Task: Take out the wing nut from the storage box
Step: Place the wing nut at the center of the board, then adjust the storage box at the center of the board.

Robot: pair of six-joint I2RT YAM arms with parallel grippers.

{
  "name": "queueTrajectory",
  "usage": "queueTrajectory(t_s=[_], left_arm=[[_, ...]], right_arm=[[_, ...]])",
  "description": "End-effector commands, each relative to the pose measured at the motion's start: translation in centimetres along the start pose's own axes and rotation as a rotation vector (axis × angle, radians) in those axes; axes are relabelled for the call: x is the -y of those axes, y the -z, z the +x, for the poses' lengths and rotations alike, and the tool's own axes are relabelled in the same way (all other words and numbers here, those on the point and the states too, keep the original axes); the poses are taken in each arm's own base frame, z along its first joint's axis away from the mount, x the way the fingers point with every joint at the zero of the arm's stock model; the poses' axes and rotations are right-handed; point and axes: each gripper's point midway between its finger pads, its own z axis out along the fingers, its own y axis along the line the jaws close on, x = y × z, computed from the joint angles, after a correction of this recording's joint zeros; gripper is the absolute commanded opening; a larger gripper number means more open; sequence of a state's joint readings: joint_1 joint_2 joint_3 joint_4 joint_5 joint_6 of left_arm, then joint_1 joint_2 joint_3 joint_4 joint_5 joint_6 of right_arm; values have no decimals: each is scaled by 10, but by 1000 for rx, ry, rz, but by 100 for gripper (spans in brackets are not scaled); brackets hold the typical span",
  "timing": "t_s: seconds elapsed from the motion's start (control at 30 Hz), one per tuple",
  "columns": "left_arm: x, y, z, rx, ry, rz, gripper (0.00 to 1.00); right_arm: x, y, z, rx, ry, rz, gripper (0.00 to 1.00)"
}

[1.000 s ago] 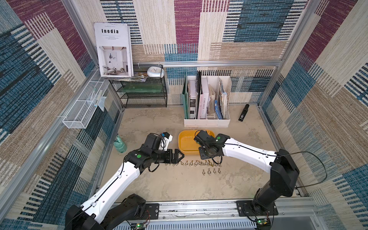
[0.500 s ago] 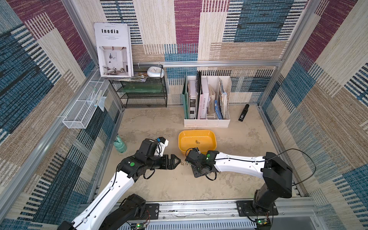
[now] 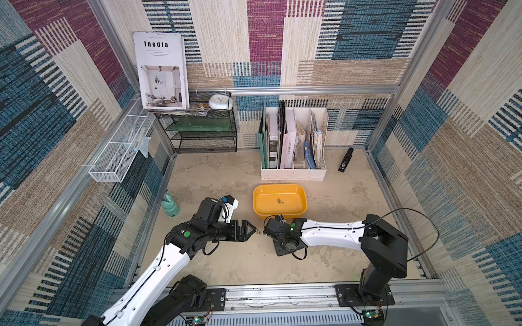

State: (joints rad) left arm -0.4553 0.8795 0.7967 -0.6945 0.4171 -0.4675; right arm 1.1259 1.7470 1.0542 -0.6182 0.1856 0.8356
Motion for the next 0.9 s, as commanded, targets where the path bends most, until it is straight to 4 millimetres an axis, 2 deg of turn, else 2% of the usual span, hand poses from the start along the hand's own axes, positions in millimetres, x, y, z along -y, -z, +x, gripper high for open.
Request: queueTrajectory(t_s=[0.0, 0.23, 0.4, 0.6, 0.7, 0.77, 0.87], left_arm=[[0, 0, 1, -3, 2, 2, 99], [-1, 0, 2, -1, 10, -2, 99], [-1, -1, 0, 2, 8, -1, 99], [-1, -5, -7, 7, -2, -11, 99], [0, -7, -13, 10, -11, -13, 99], [1, -8, -17, 14, -18, -16, 99], [2, -12, -23, 11, -25, -15, 99]], right_arm=[[0, -2, -1, 3, 2, 10, 1], [-1, 2, -5, 12, 7, 8, 24], [-2, 17, -15, 44, 16, 11, 30], [-1, 49, -49, 130, 24, 25, 39], [7, 61, -68, 166, 10, 33, 42], [14, 67, -82, 189, -4, 34, 49], [27, 72, -102, 216, -16, 41, 53]])
